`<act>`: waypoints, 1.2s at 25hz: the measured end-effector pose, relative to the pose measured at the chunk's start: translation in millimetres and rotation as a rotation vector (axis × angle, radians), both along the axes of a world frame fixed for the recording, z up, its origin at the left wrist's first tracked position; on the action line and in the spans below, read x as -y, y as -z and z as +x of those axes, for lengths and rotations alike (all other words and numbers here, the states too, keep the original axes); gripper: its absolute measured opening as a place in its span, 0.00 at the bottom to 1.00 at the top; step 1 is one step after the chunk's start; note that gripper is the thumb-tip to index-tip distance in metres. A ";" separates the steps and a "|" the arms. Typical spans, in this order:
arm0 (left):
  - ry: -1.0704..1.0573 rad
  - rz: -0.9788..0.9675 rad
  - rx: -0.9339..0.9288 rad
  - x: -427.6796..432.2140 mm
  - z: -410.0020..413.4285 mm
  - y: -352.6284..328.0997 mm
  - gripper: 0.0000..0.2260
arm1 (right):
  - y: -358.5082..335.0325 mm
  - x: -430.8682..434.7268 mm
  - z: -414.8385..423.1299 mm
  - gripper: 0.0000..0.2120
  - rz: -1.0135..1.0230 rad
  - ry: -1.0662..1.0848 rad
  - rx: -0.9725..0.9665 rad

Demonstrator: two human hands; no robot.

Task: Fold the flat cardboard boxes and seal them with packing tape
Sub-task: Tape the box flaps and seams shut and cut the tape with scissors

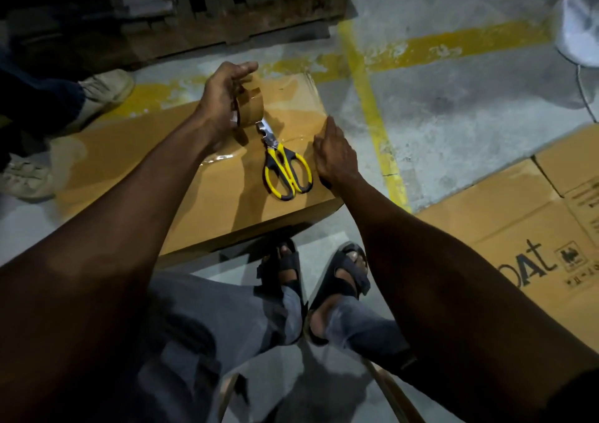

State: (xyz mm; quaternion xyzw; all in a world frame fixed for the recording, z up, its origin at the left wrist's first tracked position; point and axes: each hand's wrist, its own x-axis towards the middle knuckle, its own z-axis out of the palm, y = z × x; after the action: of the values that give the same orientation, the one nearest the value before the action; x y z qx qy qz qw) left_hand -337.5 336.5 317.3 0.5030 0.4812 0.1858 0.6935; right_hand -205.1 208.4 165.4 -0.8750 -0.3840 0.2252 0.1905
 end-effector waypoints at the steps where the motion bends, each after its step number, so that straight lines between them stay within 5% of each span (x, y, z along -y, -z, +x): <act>1: -0.013 -0.025 0.021 0.1 0.9 -0.2 0.16 | -0.1 1.2 2.0 0.25 0.031 0.057 -0.030; 9: 0.059 -0.011 0.001 -6.3 -10.6 6.4 0.20 | -5.1 -8.0 -1.5 0.23 -0.194 0.282 0.013; 14: -0.017 -0.035 -0.071 -19.0 -39.8 2.2 0.17 | -1.8 -4.0 -43.9 0.29 -0.004 -0.034 0.386; 18: -0.287 -0.069 -0.106 -37.2 -86.6 -5.4 0.13 | -11.2 -5.4 -91.3 0.35 -0.075 -0.329 0.361; 23: -0.471 -0.041 -0.117 -68.9 -183.5 -1.4 0.07 | -20.2 -37.1 -125.5 0.23 -0.144 -0.311 0.471; 30: -0.595 0.011 -0.163 -104.1 -298.0 36.9 0.15 | -15.4 -86.8 -144.2 0.25 -0.091 -0.426 0.384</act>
State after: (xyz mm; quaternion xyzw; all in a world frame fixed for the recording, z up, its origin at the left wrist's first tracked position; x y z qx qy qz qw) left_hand -635.6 440.6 280.4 0.3570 0.6603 0.3424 0.5651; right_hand -349.3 295.2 180.8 -0.8090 -0.5775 0.1071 0.0234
